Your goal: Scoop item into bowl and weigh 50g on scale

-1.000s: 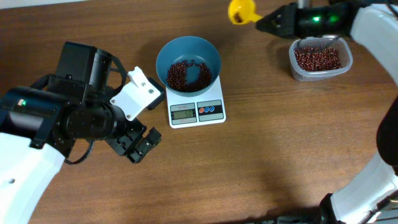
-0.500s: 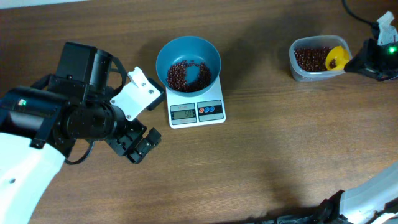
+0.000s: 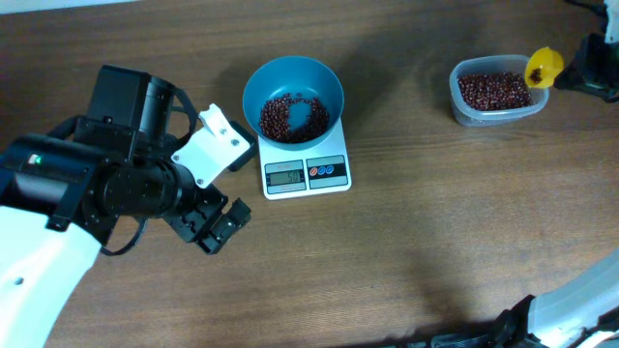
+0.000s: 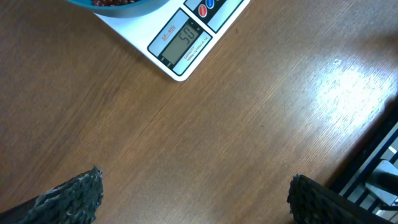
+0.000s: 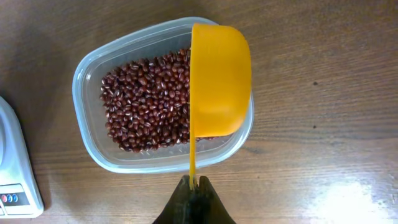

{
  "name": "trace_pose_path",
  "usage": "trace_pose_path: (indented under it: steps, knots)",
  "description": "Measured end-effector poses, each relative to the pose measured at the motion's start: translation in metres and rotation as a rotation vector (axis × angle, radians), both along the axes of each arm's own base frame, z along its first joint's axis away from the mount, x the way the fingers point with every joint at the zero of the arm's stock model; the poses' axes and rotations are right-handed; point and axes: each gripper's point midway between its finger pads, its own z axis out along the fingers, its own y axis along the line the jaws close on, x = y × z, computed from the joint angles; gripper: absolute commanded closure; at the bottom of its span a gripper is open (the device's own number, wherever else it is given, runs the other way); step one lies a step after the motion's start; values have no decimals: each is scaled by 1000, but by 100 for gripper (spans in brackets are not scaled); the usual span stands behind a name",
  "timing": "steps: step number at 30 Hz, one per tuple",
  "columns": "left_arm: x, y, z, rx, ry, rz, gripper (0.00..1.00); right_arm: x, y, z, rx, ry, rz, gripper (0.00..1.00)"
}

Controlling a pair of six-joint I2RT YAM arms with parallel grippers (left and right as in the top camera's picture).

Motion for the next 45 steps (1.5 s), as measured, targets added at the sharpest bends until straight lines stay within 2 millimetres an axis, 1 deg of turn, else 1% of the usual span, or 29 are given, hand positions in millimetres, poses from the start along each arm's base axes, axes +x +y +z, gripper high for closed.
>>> trace_pose_path:
  steps: [4,9,15,20,23,27,30,31,32,33,34,36,37,38,39,40,42,44,45]
  knots:
    - [0,0,0,0,0,0,1,-8,5,-3,5,43,3,96]
    - [0,0,0,0,0,0,1,-4,20,-7,-69,90,57,96]
    - [0,0,0,0,0,0,1,2,42,-13,-241,163,152,96]
    - [0,0,0,0,0,0,1,3,46,-13,-396,217,184,96]
    - [0,0,0,0,0,0,1,4,46,-12,-432,232,145,96]
    - [0,0,0,0,0,0,1,3,45,-12,-423,238,73,96]
    - [0,0,0,0,0,0,1,3,44,-10,-399,234,-24,96]
    - [0,0,0,0,0,0,1,5,45,-3,-385,210,-61,96]
    - [0,0,0,0,0,0,1,11,50,10,-357,163,-79,96]
    - [0,0,0,0,0,0,1,18,54,34,-330,86,-105,96]
    - [0,0,0,0,0,0,1,20,57,61,-308,10,-146,96]
    - [0,0,0,0,0,0,1,9,64,111,-275,-124,-213,96]
    - [0,0,0,0,1,0,1,2,68,132,-266,-180,-225,96]
    - [0,0,0,0,0,0,1,-16,75,162,-255,-255,-236,96]
    - [0,0,0,0,0,0,1,-28,79,180,-253,-303,-240,96]
    - [0,0,0,0,1,0,1,-41,82,194,-255,-332,-244,96]
    - [0,0,0,-1,-1,0,1,-89,93,204,-254,-305,-243,96]
    - [0,0,0,0,1,0,1,-112,98,206,-253,-286,-242,96]
    - [0,0,0,0,1,0,1,-120,99,213,-256,-309,-245,96]
